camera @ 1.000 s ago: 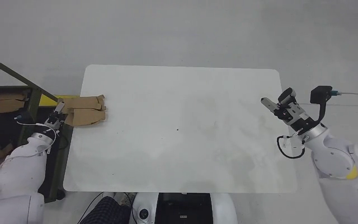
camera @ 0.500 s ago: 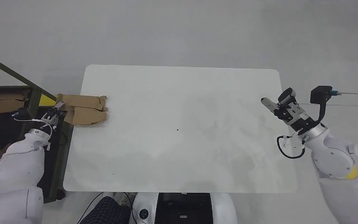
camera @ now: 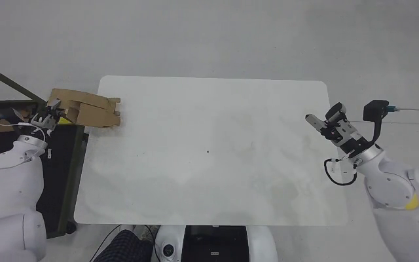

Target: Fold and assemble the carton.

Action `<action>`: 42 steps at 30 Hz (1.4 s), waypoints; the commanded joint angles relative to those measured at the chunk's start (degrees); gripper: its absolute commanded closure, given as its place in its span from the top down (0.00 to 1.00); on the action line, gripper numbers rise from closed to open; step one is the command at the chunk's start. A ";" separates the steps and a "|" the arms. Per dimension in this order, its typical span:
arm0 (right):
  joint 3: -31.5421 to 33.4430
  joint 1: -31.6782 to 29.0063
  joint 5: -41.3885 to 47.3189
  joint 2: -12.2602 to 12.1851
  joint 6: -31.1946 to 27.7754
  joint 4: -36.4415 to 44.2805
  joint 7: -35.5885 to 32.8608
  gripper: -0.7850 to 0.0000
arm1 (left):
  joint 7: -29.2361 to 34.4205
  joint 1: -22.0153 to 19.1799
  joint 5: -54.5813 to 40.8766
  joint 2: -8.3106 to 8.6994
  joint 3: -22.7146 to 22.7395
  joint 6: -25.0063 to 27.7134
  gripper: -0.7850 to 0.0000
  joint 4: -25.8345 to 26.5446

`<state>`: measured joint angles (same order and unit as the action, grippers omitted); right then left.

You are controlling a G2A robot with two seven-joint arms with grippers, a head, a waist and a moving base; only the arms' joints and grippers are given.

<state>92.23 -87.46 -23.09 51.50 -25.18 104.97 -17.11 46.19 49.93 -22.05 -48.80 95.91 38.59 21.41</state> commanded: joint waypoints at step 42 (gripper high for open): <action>0.00 0.00 0.00 0.00 0.00 0.00 0.00 1.00 | 1.59 13.91 -8.13 -8.20 -19.24 -12.84 0.00 46.46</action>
<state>92.23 -87.46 -23.09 51.50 -25.18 104.97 -17.11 47.28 63.84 -30.09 -56.81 77.54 25.99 67.14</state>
